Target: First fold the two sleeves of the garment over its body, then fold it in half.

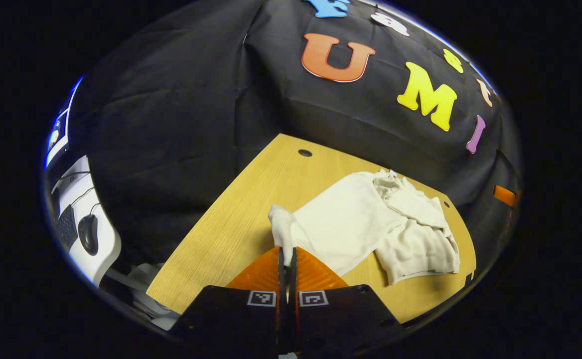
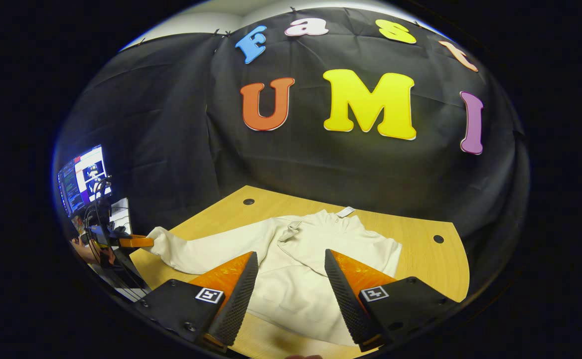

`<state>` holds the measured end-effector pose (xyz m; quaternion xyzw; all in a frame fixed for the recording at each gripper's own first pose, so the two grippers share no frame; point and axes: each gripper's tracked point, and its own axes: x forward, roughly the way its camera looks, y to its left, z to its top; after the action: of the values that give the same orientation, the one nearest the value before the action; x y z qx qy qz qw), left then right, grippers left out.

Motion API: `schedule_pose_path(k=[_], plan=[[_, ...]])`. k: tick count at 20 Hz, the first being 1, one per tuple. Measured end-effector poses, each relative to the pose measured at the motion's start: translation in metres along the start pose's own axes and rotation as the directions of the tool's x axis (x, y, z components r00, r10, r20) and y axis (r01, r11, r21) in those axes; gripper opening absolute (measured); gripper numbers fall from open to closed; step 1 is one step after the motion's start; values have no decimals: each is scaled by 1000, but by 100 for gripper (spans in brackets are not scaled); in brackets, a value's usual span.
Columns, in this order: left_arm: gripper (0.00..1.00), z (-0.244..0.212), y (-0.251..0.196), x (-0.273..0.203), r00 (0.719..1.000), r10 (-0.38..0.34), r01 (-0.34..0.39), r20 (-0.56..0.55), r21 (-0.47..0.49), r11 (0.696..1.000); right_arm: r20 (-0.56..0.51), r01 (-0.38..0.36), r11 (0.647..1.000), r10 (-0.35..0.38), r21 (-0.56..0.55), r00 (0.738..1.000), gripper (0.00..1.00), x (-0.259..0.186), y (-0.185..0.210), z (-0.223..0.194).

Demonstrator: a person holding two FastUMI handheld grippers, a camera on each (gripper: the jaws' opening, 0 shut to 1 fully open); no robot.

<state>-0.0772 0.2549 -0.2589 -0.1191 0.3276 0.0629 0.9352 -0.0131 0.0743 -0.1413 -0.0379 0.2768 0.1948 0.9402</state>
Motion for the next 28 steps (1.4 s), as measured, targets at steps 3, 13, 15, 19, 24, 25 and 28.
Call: schedule_pose_path(k=[3, 13, 15, 19, 24, 25, 28], plan=[[3, 40, -39, 20, 998, -53, 52, 38, 31, 998, 27, 38, 998, -40, 41, 999, 84, -13, -23, 4], [3, 161, -225, 81, 939, -319, 289, 132, 202, 936, 85, 271, 939, -294, 212, 952, 84, -87, -143, -4], [3, 171, -277, 88, 914, -387, 350, 121, 246, 904, 97, 329, 910, -362, 252, 927, 84, -109, -171, -5], [3, 164, -388, 101, 843, -533, 493, 69, 295, 819, 99, 439, 846, -486, 301, 868, 82, -155, -215, -18], [3, 117, -514, 123, 749, -660, 636, -50, 331, 697, 44, 545, 753, -600, 370, 799, 84, -209, -252, -43], [3, 104, -533, 128, 730, -679, 660, -71, 328, 676, 34, 565, 732, -622, 381, 782, 84, -219, -258, -47], [3, 67, -572, 149, 708, -691, 698, -147, 294, 653, 0, 626, 685, -675, 374, 738, 84, -247, -276, -62]])
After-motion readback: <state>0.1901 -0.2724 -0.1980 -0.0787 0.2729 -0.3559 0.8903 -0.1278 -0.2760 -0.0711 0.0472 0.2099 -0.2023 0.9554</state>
